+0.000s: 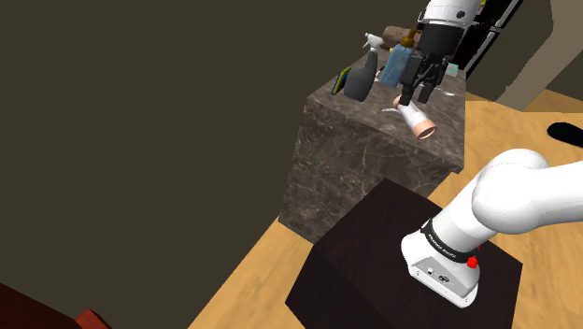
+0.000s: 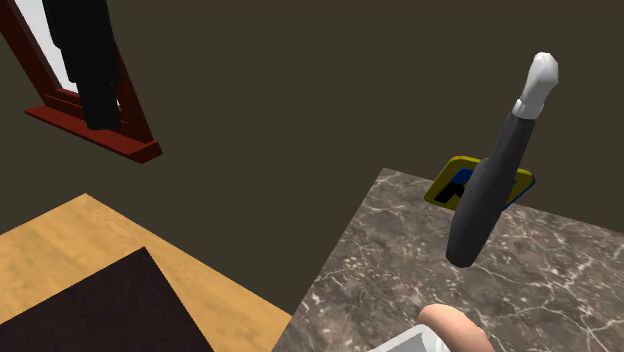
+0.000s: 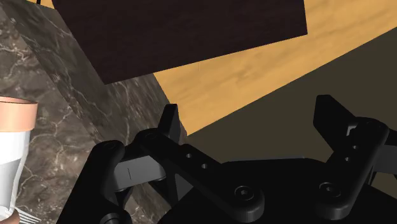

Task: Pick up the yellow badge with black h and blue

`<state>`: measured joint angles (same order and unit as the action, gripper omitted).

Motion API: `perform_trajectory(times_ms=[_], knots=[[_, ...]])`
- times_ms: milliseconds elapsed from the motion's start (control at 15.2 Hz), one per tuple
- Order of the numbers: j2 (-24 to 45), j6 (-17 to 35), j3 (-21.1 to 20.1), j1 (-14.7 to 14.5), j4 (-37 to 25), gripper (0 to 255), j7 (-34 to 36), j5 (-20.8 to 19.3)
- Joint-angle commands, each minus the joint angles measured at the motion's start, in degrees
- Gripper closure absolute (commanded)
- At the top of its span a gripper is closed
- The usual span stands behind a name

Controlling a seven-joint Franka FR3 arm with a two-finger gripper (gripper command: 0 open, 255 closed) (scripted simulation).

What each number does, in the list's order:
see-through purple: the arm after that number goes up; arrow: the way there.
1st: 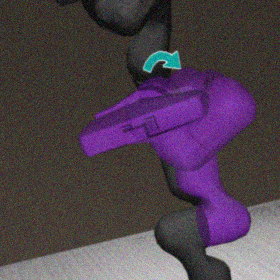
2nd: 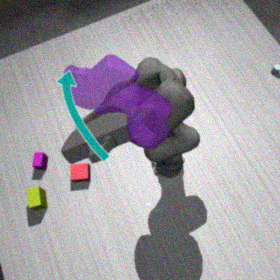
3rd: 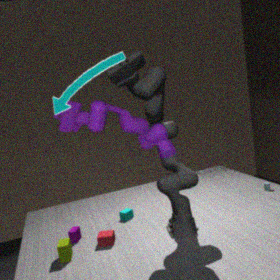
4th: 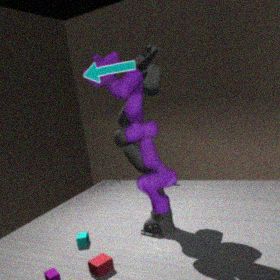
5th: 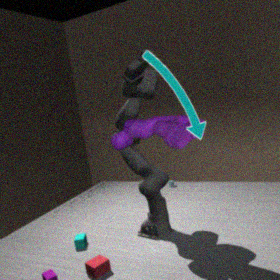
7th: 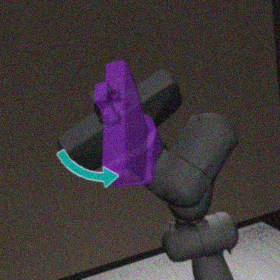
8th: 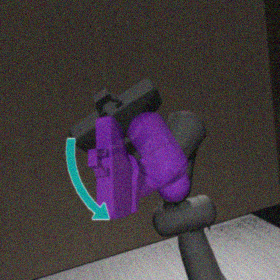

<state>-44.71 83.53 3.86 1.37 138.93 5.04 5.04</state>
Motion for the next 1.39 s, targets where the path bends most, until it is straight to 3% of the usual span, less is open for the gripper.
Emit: perform_trajectory(times_ms=[0,660,1320], knots=[[0.00,0.00,0.00,0.00,0.00,0,0.00,0.00],[19.76,14.32,-1.40,4.13,-8.79,0,11.82,0.59],[38.52,22.28,-0.18,7.85,-22.79,0,23.13,-0.52]])
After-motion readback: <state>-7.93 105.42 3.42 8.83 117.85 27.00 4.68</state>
